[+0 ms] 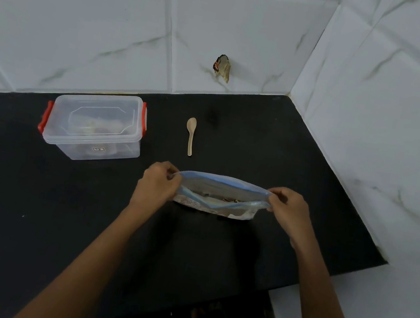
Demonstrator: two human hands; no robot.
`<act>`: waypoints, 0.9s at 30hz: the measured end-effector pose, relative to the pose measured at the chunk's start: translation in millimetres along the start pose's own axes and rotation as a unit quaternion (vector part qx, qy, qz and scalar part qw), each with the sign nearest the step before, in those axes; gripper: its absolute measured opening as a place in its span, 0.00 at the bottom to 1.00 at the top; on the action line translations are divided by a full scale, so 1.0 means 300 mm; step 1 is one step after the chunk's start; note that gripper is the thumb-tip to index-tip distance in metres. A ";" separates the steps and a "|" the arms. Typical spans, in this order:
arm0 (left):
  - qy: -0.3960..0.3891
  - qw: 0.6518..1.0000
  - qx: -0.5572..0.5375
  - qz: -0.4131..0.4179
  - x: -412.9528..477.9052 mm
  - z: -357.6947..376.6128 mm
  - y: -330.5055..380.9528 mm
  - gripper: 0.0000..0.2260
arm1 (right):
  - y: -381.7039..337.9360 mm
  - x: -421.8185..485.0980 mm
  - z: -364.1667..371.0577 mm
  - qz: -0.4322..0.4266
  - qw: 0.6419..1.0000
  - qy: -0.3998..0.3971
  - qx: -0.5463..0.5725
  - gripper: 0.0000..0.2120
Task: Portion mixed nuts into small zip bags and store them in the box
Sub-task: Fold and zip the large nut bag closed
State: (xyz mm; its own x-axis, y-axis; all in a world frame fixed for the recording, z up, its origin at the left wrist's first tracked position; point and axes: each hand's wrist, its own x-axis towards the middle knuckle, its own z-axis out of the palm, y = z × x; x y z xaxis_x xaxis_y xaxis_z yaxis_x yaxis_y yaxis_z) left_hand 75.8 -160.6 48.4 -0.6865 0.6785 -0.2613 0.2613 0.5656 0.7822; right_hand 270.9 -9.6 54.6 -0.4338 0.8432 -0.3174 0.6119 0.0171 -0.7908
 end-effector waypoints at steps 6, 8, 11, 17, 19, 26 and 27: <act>0.048 0.998 0.036 0.030 -0.008 -0.001 0.023 0.06 | -0.009 0.001 0.013 0.052 0.995 0.015 0.083 0.05; 0.047 0.997 0.053 0.032 -0.007 0.004 0.026 0.06 | -0.013 -0.001 0.020 0.066 0.992 0.000 0.105 0.06; 0.041 0.997 0.065 0.029 -0.008 0.013 0.025 0.07 | -0.017 -0.005 0.025 0.069 0.991 -0.009 0.111 0.09; -0.001 0.998 -0.052 -0.023 -0.016 -0.007 0.037 0.05 | -0.020 -0.003 0.000 0.082 0.989 0.021 0.119 0.06; 0.004 0.997 -0.069 -0.035 -0.019 -0.010 0.038 0.04 | -0.020 -0.003 -0.002 0.108 0.984 0.018 0.144 0.05; -0.067 0.968 -0.205 -0.126 -0.026 -0.014 0.067 0.06 | -0.027 -0.024 -0.017 0.133 0.960 -0.044 0.243 0.06; -0.091 0.953 -0.252 -0.139 -0.030 -0.021 0.073 0.06 | -0.028 -0.026 -0.022 0.139 0.951 -0.063 0.269 0.05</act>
State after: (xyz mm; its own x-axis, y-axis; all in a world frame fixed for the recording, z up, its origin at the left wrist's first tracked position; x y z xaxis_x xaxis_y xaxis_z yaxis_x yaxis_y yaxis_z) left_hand 83.4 -157.2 71.4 -0.5402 0.6321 -0.5555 -0.3032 0.4696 0.8292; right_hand 273.3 -12.7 67.2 -0.4013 0.7033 -0.5868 0.3021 -0.5031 -0.8097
